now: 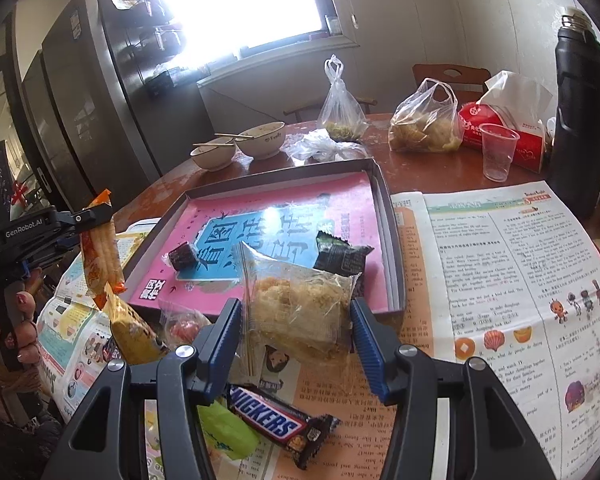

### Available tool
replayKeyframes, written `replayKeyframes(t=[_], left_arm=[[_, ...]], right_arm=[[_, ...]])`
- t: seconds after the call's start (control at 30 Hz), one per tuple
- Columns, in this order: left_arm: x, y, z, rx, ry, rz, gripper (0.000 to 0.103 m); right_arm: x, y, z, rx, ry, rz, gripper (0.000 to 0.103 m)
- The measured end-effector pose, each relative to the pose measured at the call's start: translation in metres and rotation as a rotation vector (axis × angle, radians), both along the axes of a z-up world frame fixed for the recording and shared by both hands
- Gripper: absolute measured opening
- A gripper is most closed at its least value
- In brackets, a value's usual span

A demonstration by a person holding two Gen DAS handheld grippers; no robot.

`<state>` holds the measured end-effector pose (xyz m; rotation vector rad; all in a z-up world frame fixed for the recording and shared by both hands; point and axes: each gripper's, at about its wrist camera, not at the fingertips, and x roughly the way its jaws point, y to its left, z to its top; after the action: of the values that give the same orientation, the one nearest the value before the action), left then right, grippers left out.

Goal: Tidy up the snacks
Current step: 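Lift both bags and carry them over the pink-lined tray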

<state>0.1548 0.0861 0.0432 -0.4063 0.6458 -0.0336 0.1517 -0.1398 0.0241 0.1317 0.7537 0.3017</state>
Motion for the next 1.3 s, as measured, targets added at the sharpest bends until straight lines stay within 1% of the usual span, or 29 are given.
replayKeyframes(t=[0.3,0.63,0.83,1.1,1.3], left_arm=[[0.015,0.006,-0.006,0.012,-0.004,0.019,0.033],[0.027,0.005,-0.019,0.020,0.022,0.010,0.033],[0.032,0.006,-0.028,0.010,0.045,0.007,0.033],[0.034,0.003,-0.034,0.018,0.049,-0.003,0.033],[0.036,0.003,-0.038,0.013,0.058,-0.009,0.033]], right_arm=[[0.017,0.015,0.004,0.000,-0.019,0.022,0.055],[0.033,0.028,-0.003,-0.009,-0.001,0.042,0.055],[0.042,0.031,-0.008,-0.019,0.010,0.046,0.055],[0.047,0.040,-0.013,-0.023,-0.001,0.053,0.055],[0.055,0.045,-0.019,-0.034,0.008,0.062,0.055]])
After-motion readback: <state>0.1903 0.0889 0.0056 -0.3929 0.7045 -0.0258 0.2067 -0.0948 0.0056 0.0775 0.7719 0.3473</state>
